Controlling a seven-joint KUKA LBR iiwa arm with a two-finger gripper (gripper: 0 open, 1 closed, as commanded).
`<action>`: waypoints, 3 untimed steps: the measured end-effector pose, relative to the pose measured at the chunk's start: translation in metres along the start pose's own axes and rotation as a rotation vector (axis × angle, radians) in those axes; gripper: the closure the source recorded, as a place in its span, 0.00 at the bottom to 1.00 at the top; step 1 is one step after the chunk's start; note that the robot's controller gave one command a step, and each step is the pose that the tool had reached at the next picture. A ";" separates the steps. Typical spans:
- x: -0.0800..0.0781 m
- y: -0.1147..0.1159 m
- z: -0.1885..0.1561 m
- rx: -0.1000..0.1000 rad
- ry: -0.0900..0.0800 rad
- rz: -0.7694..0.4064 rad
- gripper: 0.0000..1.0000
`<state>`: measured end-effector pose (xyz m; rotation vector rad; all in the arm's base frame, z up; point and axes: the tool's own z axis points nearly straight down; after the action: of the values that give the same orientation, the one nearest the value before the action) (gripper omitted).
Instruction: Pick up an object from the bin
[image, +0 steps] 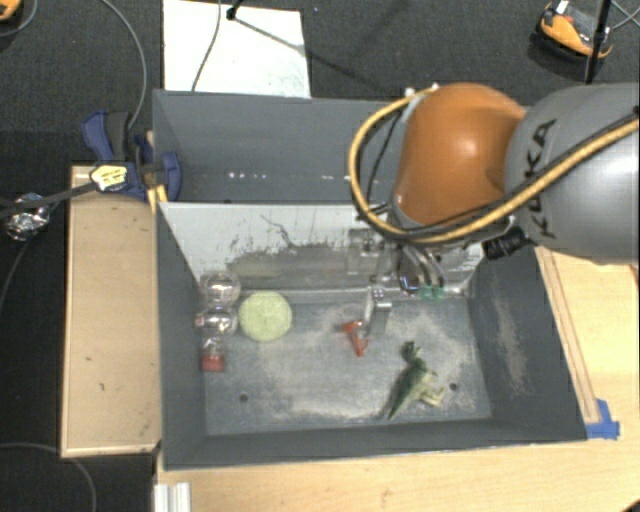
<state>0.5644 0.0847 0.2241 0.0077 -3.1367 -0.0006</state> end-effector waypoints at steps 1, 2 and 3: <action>-0.001 -0.001 -0.005 -0.001 -0.008 0.002 0.00; 0.015 -0.013 0.031 -0.001 -0.012 -0.063 0.00; 0.030 -0.023 0.058 -0.001 -0.007 0.007 0.00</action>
Offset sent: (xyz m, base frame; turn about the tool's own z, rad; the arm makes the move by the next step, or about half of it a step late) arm -0.0544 -0.0421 -0.1162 -0.2067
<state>0.5343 0.0617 0.1664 -0.0026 -3.1432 -0.0021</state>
